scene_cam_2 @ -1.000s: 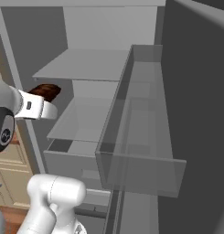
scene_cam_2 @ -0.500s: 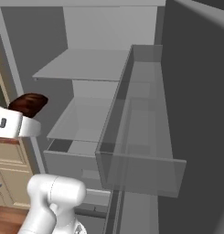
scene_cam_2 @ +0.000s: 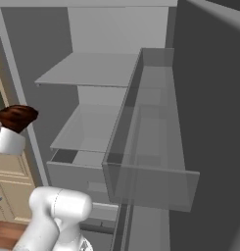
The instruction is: Gather the squash and lemon wedge from the fridge and place them on a tray on the dining counter. Then gather the steak and chicken drumstick from the fridge and place them on the other tray.
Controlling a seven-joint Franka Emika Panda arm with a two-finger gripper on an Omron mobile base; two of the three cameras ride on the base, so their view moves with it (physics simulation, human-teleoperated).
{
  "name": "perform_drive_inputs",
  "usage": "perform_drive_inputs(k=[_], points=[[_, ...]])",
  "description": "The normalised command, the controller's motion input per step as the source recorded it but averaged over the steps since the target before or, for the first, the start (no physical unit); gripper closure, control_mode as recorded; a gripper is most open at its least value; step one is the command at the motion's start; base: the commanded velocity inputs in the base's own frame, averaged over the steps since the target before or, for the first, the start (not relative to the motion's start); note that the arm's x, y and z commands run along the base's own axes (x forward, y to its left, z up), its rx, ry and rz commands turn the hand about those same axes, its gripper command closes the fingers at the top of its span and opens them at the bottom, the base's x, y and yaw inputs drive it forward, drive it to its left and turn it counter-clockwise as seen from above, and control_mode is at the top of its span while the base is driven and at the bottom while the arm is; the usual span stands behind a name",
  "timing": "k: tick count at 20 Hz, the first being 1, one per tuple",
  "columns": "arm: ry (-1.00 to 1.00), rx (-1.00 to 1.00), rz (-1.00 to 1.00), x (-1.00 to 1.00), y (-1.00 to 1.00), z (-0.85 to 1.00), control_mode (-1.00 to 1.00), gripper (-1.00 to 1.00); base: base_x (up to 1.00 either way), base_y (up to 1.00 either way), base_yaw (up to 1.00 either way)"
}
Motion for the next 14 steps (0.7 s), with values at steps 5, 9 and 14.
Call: perform_drive_inputs(k=[5, 9, 14], points=[[0.21, -0.02, 0.00, -0.04, 0.02, -0.09, -1.00, 1.00, 0.00, 0.00, 0.00], [0.11, -0.01, 0.00, 0.00, 0.04, -0.12, -1.00, 1.00, 0.00, 0.00, 0.00], [0.00, 0.00, 0.00, 0.00, 0.00, 0.00, -1.00, 1.00, 0.00, 0.00, 0.00]])
